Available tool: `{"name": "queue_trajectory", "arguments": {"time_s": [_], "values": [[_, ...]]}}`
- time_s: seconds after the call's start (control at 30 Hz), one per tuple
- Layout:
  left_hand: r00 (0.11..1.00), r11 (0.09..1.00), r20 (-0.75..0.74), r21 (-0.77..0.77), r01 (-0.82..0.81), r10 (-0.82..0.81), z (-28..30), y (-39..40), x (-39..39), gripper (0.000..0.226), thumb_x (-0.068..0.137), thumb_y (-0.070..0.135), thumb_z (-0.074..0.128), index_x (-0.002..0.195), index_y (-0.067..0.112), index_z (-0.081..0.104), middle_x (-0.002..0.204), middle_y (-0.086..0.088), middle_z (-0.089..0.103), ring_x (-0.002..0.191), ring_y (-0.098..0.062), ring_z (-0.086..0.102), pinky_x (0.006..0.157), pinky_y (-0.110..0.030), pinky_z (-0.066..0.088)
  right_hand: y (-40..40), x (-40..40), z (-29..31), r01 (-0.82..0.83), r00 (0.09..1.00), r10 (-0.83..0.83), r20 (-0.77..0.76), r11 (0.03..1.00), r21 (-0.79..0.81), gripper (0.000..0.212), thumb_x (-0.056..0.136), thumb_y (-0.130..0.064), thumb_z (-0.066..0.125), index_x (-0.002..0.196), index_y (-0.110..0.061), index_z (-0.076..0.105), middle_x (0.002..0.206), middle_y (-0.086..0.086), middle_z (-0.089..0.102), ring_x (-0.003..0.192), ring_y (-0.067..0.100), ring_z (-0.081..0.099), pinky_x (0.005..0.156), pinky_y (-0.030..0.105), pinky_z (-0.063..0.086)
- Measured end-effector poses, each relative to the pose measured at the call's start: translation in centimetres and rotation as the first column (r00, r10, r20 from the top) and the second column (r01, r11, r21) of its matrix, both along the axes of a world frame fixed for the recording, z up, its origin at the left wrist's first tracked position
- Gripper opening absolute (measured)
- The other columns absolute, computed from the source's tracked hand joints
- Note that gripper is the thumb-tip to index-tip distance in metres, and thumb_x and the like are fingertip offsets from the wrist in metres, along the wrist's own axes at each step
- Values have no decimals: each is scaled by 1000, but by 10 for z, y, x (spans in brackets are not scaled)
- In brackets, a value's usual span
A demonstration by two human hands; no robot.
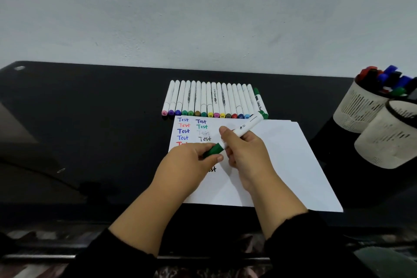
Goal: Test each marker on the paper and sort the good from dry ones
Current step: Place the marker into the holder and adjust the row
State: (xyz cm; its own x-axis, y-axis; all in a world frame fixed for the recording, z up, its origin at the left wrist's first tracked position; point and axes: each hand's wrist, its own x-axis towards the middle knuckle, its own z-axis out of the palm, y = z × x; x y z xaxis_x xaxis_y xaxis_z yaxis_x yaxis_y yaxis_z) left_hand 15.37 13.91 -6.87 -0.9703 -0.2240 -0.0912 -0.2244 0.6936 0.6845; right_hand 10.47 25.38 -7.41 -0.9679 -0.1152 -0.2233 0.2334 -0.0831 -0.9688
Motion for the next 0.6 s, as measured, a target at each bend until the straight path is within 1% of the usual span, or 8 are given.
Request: {"name": "queue_trajectory", "arguments": {"time_s": [0.07,0.1,0.13,0.23,0.33,0.47,0.53,0.6], "values": [[1000,998,-18,-62,11,-13,2,2,2,39,90,46,52,128,38,53,98,18,60,78,-1,47,68,-19,43,0,-1,1,20,1000,-20,9,1000,12,15,87,-22,66,74,-17,60,51,-3,48,47,10,37,47,24,32],[999,994,-32,-105,20,-23,2,3,3,38,92,46,50,129,37,53,107,14,61,81,-2,46,71,-22,44,0,-1,1,31,1000,-31,5,999,24,15,87,-21,64,73,-17,59,51,-3,48,48,11,38,47,25,32],[998,990,-50,-138,25,-32,2,5,5,37,93,45,48,128,35,53,110,12,61,84,-3,44,74,-24,44,0,-1,1,41,999,-41,-4,998,36,15,87,-19,62,72,-17,58,50,-4,49,49,12,39,48,25,33],[996,984,-85,-176,15,-31,3,9,9,37,94,44,45,127,32,54,111,8,61,87,-6,44,76,-24,42,-4,-3,-1,70,997,-69,-25,995,69,18,84,-15,58,67,-17,54,47,-8,48,50,12,40,50,25,33],[995,975,-97,-220,-6,-16,3,11,10,39,95,45,43,130,30,52,114,6,60,97,-10,51,75,-23,40,-7,-4,-2,86,996,-84,-24,992,87,20,82,-14,56,63,-16,49,48,-6,45,50,13,36,50,27,30],[989,944,-139,-330,-9,-40,-1,11,12,37,96,45,39,128,30,52,111,7,58,99,-9,49,74,-22,40,-11,-3,-1,105,994,-106,7,990,97,21,83,-14,55,63,-15,48,53,-3,45,49,13,37,48,25,30],[991,949,-127,-315,-2,-40,-1,9,12,38,96,45,40,128,30,52,113,7,59,98,-10,50,75,-23,42,-12,-4,-1,100,995,-101,7,990,102,22,83,-14,55,62,-15,49,51,-4,45,48,12,37,48,25,30],[995,979,-98,-204,-1,-20,0,7,11,38,94,44,45,129,31,54,111,8,61,93,-10,51,71,-23,42,-12,-5,-1,87,996,-87,1,990,110,22,83,-14,55,62,-16,50,47,-6,45,48,12,37,48,25,31]]}}
